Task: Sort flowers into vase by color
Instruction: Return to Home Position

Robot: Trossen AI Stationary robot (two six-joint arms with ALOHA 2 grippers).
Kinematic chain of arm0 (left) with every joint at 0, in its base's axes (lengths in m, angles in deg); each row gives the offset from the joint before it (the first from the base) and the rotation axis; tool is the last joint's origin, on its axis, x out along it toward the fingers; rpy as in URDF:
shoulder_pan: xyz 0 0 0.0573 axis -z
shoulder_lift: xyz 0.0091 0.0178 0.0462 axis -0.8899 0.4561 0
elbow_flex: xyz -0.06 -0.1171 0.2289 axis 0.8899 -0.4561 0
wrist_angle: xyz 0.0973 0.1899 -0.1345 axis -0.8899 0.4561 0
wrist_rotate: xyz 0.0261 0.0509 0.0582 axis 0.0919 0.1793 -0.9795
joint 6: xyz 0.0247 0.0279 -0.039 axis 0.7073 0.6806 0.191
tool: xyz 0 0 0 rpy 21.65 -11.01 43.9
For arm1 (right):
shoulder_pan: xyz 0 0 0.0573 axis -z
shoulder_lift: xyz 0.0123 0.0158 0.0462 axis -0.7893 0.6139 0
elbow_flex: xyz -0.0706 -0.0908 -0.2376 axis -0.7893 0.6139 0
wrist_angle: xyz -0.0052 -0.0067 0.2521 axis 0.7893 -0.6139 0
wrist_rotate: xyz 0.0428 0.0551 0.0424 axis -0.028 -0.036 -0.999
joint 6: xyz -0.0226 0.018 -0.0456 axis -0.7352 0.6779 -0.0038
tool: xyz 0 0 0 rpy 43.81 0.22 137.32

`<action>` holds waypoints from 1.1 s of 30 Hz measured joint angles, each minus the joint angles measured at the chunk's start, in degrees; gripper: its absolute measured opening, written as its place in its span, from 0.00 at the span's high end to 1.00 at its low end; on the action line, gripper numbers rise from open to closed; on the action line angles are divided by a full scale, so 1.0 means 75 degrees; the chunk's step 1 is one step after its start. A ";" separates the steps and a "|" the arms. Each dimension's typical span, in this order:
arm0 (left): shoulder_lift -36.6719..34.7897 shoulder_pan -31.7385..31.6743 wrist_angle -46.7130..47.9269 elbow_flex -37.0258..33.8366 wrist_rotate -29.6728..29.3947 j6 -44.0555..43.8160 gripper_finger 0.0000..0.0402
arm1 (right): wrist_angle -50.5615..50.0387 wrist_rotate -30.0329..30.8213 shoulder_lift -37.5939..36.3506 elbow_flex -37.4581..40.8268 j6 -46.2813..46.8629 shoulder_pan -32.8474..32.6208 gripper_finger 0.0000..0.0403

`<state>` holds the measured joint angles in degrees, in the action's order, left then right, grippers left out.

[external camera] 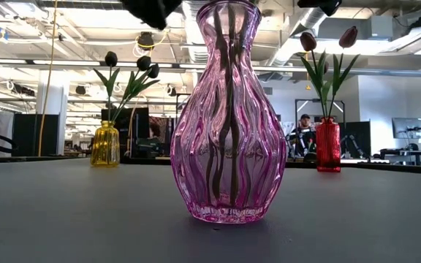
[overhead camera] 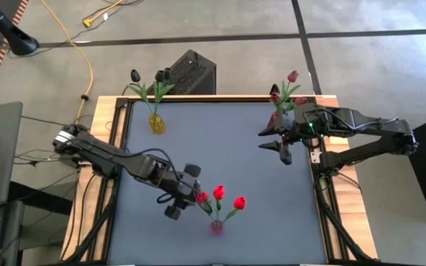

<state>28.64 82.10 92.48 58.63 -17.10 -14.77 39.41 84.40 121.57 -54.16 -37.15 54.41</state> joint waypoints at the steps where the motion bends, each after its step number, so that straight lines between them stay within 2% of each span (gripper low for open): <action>1: -0.0016 -0.0021 0.0340 0.0089 -0.0220 0.0027 0.60 | 0.0000 0.0000 0.0000 0.0000 0.0000 0.0000 0.45; 4: -0.0168 -0.0110 0.1209 0.0249 -0.0644 0.0044 0.60 | 0.0000 0.0000 0.0000 0.0000 -0.0003 0.0000 0.45; 9: -0.0806 -0.0297 0.1906 0.0289 -0.0546 0.0067 0.60 | -0.0010 -0.0001 0.0000 0.0000 -0.0003 -0.0001 0.45; 13: -0.1524 -0.0344 0.2017 0.0289 -0.0512 0.0286 0.60 | -0.0022 0.0000 0.0001 0.0000 -0.0038 0.0000 0.45; 18: -0.2622 -0.0538 0.1845 0.0068 -0.1264 0.0585 0.60 | 0.0033 0.0000 0.0003 0.0000 -0.0326 0.0013 0.45; 23: -0.3759 -0.1042 0.1376 -0.0623 -0.1834 0.0634 0.60 | 0.0166 0.0123 0.0003 0.0000 -0.0592 -0.0009 0.45; 29: -0.5197 -0.1780 0.0172 -0.2034 -0.2131 0.0610 0.60 | 0.0175 0.0137 0.0002 0.0004 -0.0810 0.0004 0.46; 33: -0.6109 -0.2142 -0.0710 -0.3054 -0.2150 0.0610 0.60 | 0.0855 0.0135 -0.0233 0.0654 -0.0982 0.0005 0.47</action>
<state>-17.18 66.03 87.16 35.73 -33.23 -10.19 45.82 85.41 119.82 -49.26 -44.52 54.44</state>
